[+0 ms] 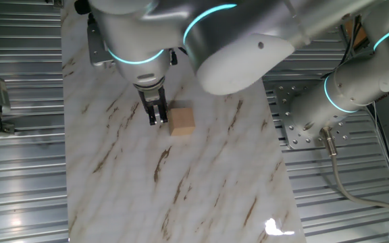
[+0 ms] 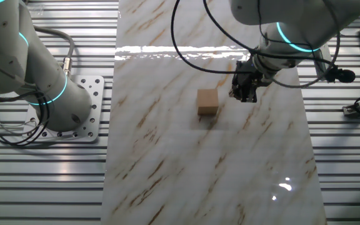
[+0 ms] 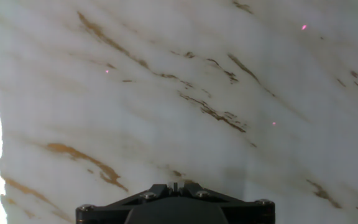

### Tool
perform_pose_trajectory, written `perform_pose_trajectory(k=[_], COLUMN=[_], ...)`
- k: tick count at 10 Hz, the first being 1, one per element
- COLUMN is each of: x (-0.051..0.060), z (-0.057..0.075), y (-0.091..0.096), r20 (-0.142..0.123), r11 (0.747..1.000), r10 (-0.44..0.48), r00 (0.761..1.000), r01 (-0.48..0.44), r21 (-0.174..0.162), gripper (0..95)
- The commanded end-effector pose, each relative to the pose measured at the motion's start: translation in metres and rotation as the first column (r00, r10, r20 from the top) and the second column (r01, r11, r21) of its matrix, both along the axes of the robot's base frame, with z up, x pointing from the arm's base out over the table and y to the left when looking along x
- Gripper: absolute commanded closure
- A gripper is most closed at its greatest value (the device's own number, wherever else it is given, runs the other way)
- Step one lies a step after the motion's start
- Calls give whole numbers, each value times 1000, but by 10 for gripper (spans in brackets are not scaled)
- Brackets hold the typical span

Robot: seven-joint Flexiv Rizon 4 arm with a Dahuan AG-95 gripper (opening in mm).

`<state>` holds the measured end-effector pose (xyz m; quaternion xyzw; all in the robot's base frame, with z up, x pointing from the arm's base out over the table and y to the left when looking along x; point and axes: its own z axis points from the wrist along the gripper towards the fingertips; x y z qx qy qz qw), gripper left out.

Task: Approach and touch the side of the small block

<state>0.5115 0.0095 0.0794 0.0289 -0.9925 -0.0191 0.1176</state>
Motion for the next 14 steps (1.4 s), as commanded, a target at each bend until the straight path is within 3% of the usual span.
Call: perform_pose_trajectory(k=[1, 4, 5, 6, 8, 9, 14], x=[-2, -2, -2, -2, -2, -2, -2], z=[1, 1, 1, 1, 1, 1, 1], y=[-1, -1, -1, -1, -1, -1, -1], r20=[25, 39, 80, 97, 100, 120, 123], r11=[1000, 1000, 1000, 1000, 1000, 1000, 1000], r10=[1, 5, 4, 6, 0, 0, 7], r00=[1000, 999, 997, 995, 995, 993, 992], r01=[-1, -5, -4, -5, 1, 1, -6], r21=[-1, -2, -6, -6, -7, -6, -3], gripper=[950, 950, 950, 950, 950, 950, 950])
